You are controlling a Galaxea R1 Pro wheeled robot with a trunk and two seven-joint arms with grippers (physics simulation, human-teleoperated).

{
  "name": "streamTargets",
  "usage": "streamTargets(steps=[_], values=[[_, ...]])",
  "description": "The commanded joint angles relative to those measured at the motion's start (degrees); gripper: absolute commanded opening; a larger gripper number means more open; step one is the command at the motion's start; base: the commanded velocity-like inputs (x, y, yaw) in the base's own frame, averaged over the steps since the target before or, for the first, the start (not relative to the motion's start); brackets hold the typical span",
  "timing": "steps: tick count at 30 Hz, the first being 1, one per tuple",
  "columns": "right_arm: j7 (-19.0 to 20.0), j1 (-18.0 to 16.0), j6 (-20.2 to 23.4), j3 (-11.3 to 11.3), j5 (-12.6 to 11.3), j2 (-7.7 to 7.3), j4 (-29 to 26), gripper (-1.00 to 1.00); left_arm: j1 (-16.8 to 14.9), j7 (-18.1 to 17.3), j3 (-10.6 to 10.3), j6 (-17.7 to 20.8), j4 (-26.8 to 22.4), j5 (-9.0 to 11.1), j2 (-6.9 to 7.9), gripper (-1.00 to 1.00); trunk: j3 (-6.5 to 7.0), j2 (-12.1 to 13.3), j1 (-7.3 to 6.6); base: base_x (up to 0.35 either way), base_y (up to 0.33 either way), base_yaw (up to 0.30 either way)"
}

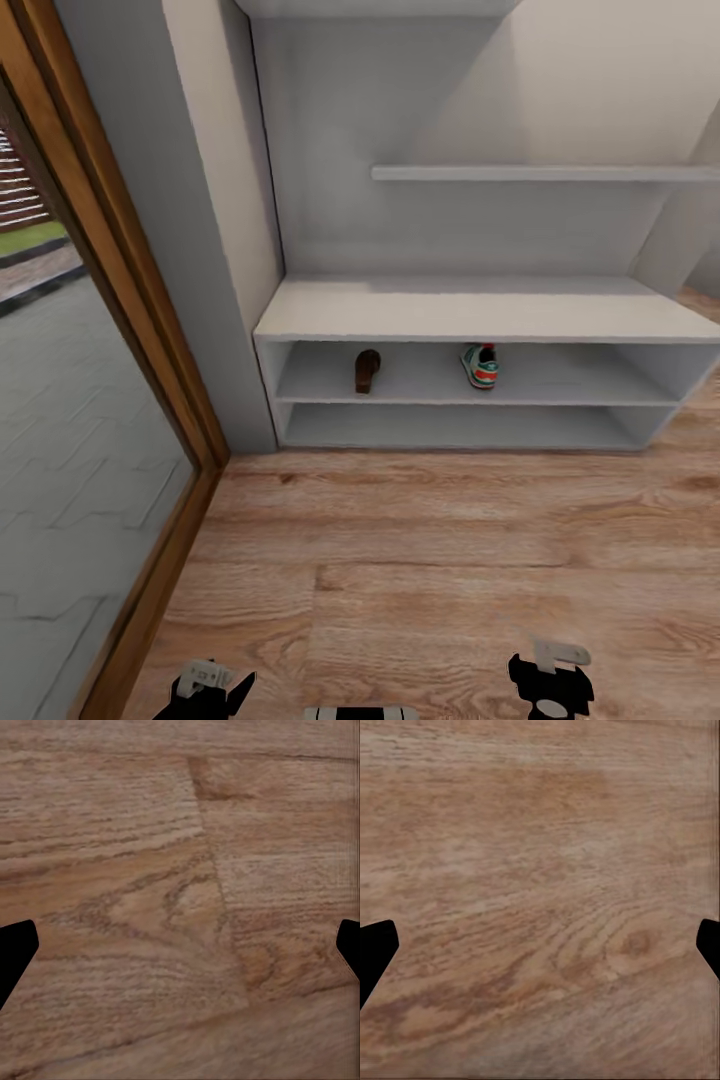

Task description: Pick up the two gym shoes and the two sandals from the corridor floor and place them onto the hallstand (shoe rack) in the corridor, making sure they are on the rack and not on the floor. Arrange them so the two gym shoes are next to each other and the two sandals are next to each other.

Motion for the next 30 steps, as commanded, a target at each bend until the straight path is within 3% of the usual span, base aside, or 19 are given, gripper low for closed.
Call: streamTargets(steps=[1, 4, 10, 12, 19, 30], values=[[-0.1, 0.0, -0.3, 0.4, -0.5, 0.00, 0.1, 1.00, 0.0, -0.2, 0.5, -0.3, 0.0, -0.6, -0.01, 1.00, -0.08, 0.0, -0.01, 0.000, 0.000, -0.283], [-0.1, 0.0, -1.2, 0.4, -0.5, 0.03, 0.1, 1.00, 0.4, -0.1, 0.6, -0.3, 0.0, -0.6, 0.01, 1.00, -0.20, 0.0, -0.01, 0.000, 0.000, -0.275], [-0.1, 1.0, -5.3, 0.4, -0.6, 0.32, 0.5, 1.00, 1.3, 2.1, 2.8, -0.6, 0.0, -0.6, -0.04, 1.00, -0.52, 0.0, -0.01, 0.000, 0.000, -0.265], [-0.1, 1.2, -7.4, 0.4, -0.6, 0.47, 0.8, 1.00, 1.3, 3.9, 3.0, -0.6, 0.0, -0.6, -0.05, 1.00, -0.63, 0.0, -0.01, 0.000, 0.000, -0.260], [-0.1, 1.3, -9.0, 0.4, -0.6, 1.36, 1.3, 1.00, 1.3, 8.2, 3.0, -1.5, 0.0, -0.5, -0.13, 1.00, -1.02, 0.0, -0.01, 0.000, 0.000, -0.259], [-0.1, 1.3, -9.2, 0.4, -0.6, 1.81, 1.4, 1.00, 1.3, 9.6, 3.0, -3.6, 1.0, -0.5, -0.20, 1.00, -1.63, 0.0, -0.01, 0.000, 0.000, -0.259]])
